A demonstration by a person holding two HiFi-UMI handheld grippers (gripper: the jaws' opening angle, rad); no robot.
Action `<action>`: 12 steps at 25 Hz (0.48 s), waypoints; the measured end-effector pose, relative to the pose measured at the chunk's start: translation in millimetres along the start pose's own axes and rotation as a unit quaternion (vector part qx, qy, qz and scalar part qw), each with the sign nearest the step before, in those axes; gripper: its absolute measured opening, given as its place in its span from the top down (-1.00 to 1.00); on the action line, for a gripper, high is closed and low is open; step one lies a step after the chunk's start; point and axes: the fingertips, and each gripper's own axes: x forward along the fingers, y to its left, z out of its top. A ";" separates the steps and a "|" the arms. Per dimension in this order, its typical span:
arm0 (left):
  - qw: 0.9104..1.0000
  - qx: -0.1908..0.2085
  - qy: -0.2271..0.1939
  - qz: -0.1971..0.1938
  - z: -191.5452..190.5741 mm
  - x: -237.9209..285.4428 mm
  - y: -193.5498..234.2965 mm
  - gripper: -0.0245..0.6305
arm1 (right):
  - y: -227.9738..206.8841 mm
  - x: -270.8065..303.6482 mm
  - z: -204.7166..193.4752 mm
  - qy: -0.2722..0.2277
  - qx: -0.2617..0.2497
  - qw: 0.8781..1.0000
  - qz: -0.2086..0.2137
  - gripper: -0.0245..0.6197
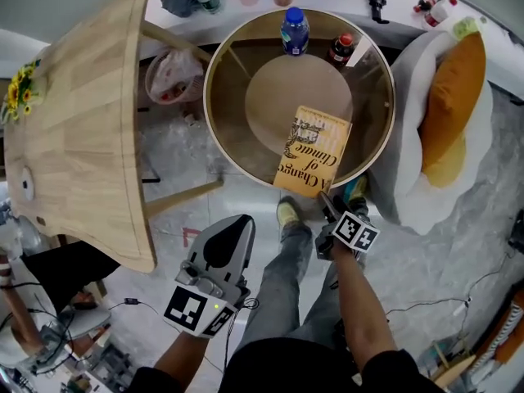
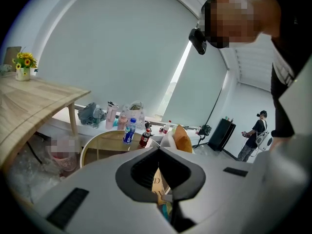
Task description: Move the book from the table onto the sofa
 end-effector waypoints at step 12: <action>0.999 -0.006 0.029 0.021 -10.6 3.0 12.2 0.88 | -2.2 29.4 -2.8 -0.033 0.123 0.991 0.041 -0.03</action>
